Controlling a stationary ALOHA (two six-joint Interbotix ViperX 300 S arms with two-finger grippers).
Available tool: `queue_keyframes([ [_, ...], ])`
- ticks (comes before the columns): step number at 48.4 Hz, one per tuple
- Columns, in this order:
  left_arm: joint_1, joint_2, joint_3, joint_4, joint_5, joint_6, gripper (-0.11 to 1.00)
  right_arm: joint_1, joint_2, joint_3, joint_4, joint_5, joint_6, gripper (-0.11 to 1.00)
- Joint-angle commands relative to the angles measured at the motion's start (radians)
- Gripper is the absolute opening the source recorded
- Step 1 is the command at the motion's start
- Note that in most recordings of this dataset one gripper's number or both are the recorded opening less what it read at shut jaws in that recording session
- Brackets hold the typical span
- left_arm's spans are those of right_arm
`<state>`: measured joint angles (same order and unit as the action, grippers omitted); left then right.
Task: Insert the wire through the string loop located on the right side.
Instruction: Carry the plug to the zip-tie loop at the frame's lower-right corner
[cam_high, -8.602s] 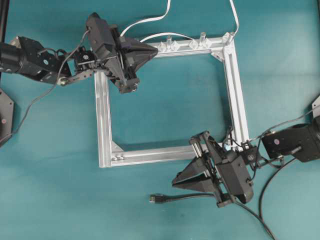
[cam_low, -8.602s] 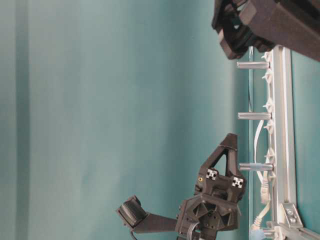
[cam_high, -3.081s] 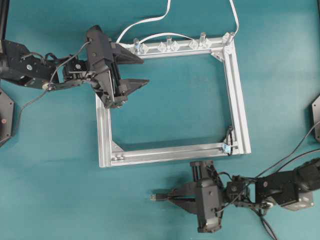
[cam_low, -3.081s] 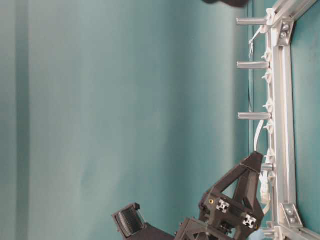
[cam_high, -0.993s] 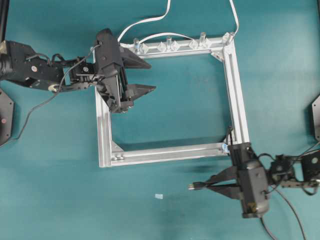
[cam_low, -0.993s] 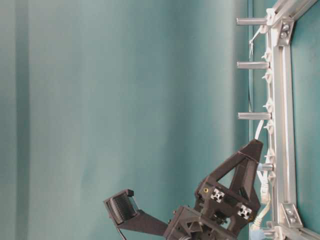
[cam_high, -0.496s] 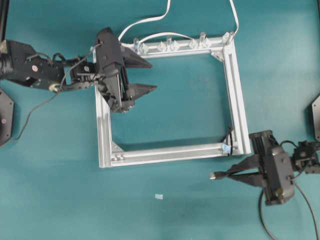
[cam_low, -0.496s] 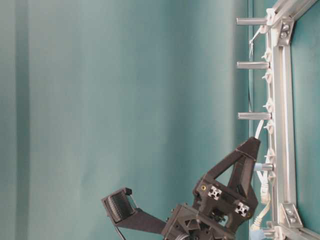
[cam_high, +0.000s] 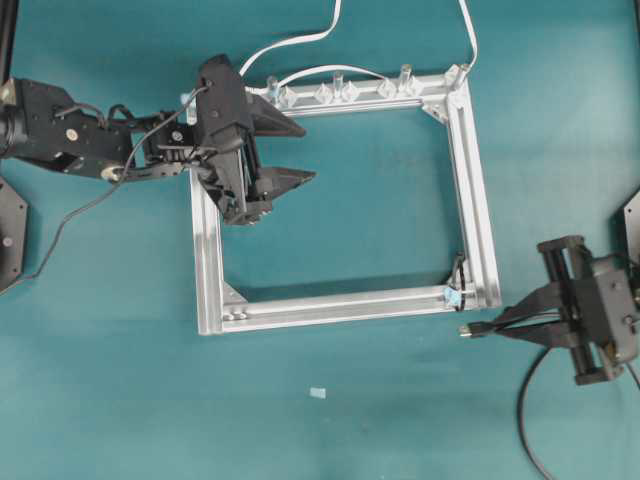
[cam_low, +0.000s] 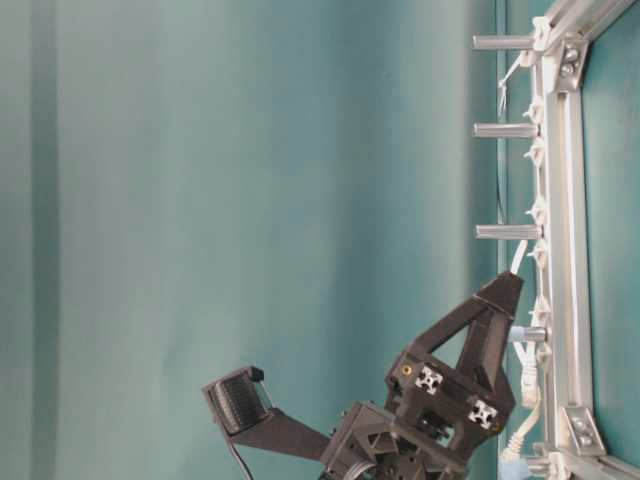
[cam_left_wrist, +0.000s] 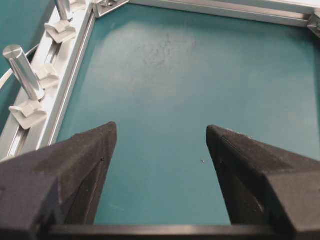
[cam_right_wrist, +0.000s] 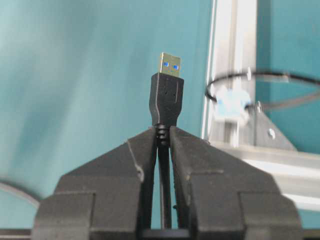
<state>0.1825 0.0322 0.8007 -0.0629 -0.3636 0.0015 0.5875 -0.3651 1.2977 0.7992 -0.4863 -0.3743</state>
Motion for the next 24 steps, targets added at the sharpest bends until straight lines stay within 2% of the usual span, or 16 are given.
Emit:
queue_keyframes([
  [1,-0.002,-0.012,-0.020,0.000,0.000,-0.008,0.74,0.003,-0.044,0.015,0.000,0.002,-0.002,0.12],
  [24,-0.002,-0.005,-0.037,0.000,0.000,-0.008,0.74,-0.014,-0.229,0.140,-0.002,0.008,-0.003,0.12],
])
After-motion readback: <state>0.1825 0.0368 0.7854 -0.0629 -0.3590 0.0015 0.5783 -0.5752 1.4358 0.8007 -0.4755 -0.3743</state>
